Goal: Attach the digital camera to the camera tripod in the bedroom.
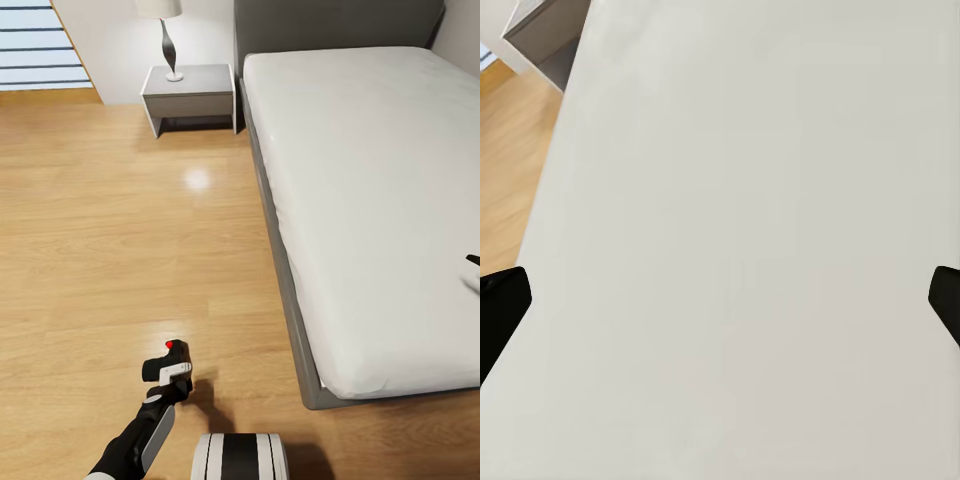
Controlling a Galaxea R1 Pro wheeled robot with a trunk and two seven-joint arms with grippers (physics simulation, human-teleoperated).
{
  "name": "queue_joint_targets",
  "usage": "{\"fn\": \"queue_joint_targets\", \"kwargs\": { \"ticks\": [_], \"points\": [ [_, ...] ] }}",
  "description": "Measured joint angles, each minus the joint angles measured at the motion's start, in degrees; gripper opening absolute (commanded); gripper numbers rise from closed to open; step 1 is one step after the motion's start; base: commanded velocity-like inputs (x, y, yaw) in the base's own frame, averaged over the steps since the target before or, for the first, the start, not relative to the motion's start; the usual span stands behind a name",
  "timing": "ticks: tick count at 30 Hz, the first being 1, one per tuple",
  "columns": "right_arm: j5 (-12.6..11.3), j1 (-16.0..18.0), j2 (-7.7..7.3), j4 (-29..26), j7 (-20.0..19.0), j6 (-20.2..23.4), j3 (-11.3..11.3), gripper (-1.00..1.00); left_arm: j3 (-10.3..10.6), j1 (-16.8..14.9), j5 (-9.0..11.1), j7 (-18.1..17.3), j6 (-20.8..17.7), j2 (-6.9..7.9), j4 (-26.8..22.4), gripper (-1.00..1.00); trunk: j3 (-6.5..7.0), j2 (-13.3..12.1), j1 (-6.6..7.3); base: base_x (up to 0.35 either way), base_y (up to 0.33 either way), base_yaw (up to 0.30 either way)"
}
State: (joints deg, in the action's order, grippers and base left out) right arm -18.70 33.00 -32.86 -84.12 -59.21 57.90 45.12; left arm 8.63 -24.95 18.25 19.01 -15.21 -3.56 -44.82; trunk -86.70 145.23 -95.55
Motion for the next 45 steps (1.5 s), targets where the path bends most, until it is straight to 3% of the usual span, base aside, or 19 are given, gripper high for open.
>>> {"fn": "queue_joint_targets", "kwargs": {
  "ticks": [10, 15, 26, 45],
  "points": [
    [0.0, 0.0, -0.03, 0.0, 0.0, 0.0, 0.02, 1.0, -0.02, 0.0, 0.03, -0.07, 0.0, 0.07, 0.34, 1.0, 0.0, 0.0, 0.0, 0.001, 0.0, 0.0],
    [0.0, 0.0, -0.01, 0.0, -0.03, 0.0, 0.01, 1.0, -0.15, 0.0, 0.03, -0.1, 0.1, 0.05, 3.13, 1.0, 0.0, 0.0, 0.0, 0.0, 0.0, 0.0],
    [0.0, 0.0, 0.0, 0.0, -0.48, 0.0, 0.0, 1.0, -0.15, 0.0, 0.16, -0.55, 5.1, -0.06, 6.46, 1.0, 0.0, 0.0, 0.0, 0.0, 0.0, 0.0],
    [0.01, 0.0, 0.0, 0.0, -0.8, 0.0, 0.0, 1.0, -0.14, 0.0, 0.0, -0.6, 6.17, -0.02, 7.54, 1.0, 0.0, 0.0, 0.0, 0.025, 0.0, 0.0]
  ]
}}
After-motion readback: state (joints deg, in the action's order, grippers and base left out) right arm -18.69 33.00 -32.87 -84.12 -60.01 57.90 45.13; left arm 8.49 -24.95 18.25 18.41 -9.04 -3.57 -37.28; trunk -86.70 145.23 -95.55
